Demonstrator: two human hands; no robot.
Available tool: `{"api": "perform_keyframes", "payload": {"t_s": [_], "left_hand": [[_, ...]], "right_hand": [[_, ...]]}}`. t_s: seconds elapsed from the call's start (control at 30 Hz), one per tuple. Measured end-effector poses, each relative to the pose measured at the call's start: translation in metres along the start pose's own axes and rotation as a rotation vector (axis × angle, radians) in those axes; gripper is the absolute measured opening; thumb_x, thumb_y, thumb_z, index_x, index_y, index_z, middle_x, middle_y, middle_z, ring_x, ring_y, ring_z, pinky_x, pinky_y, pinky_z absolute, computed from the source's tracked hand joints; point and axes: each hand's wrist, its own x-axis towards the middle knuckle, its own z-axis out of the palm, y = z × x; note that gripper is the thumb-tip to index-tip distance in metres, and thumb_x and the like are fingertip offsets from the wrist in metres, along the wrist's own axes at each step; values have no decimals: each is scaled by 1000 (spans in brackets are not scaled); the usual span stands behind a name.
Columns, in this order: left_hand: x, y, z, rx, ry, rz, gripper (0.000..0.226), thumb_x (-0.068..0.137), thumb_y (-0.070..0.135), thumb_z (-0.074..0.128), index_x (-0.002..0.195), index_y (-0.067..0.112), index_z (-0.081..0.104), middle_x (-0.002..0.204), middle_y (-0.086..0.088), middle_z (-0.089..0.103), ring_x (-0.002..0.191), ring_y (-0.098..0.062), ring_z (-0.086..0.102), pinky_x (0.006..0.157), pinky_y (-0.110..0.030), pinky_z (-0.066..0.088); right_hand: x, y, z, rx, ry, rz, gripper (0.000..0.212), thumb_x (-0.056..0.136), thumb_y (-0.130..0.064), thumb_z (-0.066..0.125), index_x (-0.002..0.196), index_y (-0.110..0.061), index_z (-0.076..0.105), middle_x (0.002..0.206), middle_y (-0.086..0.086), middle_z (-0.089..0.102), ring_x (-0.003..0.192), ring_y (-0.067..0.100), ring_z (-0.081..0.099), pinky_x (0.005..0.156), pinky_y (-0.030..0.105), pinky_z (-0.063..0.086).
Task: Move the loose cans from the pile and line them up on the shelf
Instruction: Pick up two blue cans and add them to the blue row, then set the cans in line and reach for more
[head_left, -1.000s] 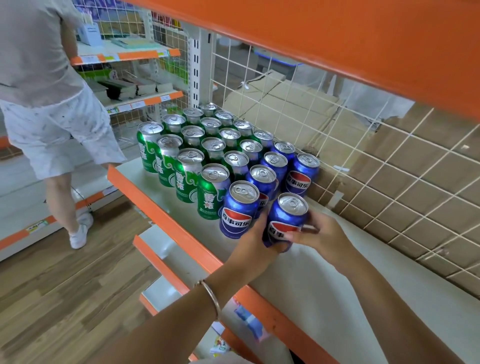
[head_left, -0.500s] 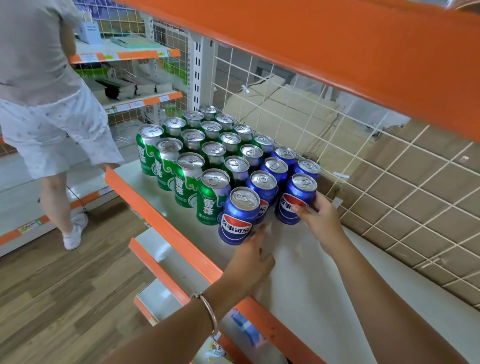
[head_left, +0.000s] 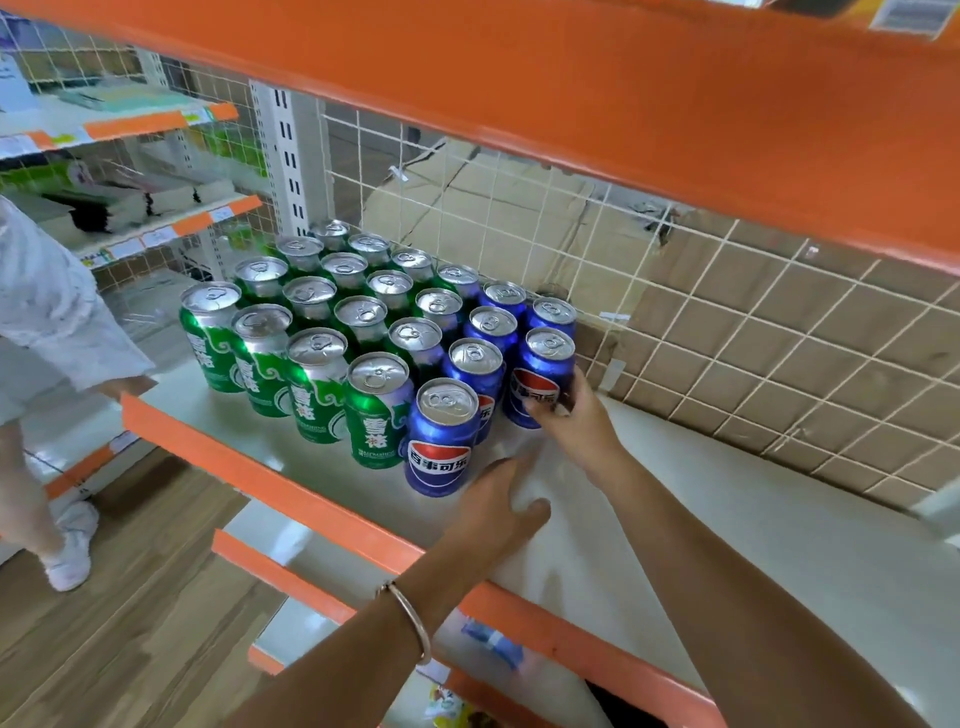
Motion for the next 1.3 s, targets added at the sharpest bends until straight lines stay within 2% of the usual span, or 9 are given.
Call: {"api": "perform_keyframes", "payload": {"t_s": [0.1,0.17,0.33,0.47,0.57,0.73,0.83,1.03,1.3], "left_hand": [[4,2,0,-88,-34,-14,61,85,24,65,141,20,40,134,-1,52,117,-16,53,98,-27,42],[8,4,2,-140,-72,-30,68,83,29,69,143,21,38,139,0,49,122,-14,51,100,-27,42],[19,33,20,-174,-224,10,72,83,27,70,144,12,34,143,-5,43,129,-21,45,98,-25,38],[14,67,59,-195,-304,78,76,78,35,73,143,17,36,143,-8,45,128,-18,47,93,-22,40],[-3,102,97,-222,-403,150,78,78,33,74,143,15,36,143,-9,45,129,-18,46,99,-25,41],[-43,157,170,-246,-550,247,79,76,30,76,142,12,37,144,-8,44,130,-19,45,102,-29,41],[-77,187,219,-269,-629,271,83,74,26,79,143,12,36,145,-10,43,130,-19,45,101,-30,41],[-144,229,304,-243,-770,298,96,71,34,80,147,15,27,150,-11,34,136,-20,38,109,-32,35],[-213,285,392,-159,-837,354,100,70,41,79,149,15,22,152,-12,30,139,-22,34,112,-37,32]], "right_hand": [[-17,-1,0,-32,63,68,64,83,-32,71,139,-18,42,136,-2,53,126,15,49,104,34,41],[-31,0,-8,-51,98,77,52,87,-31,66,133,-17,49,133,-2,55,125,16,49,98,27,41],[-76,11,-57,-69,183,143,61,87,-30,67,141,-14,44,142,-2,48,129,13,45,103,25,37],[-127,21,-110,-31,279,242,56,84,-36,69,134,-20,50,126,-11,53,120,7,49,102,27,39],[-169,28,-154,6,415,280,42,80,-34,73,118,-23,59,109,-8,58,108,9,55,96,27,42],[-252,34,-220,142,651,328,41,78,-17,76,117,-17,63,117,3,65,116,18,59,107,42,42],[-309,40,-259,155,750,344,41,79,-14,74,118,-17,61,118,3,64,115,18,59,108,41,41],[-419,48,-332,95,867,380,57,80,-22,74,133,-14,53,128,-6,55,117,8,52,97,23,39],[-509,58,-399,83,937,399,63,84,-26,69,140,-13,44,137,-3,49,127,10,45,112,32,32]]}}
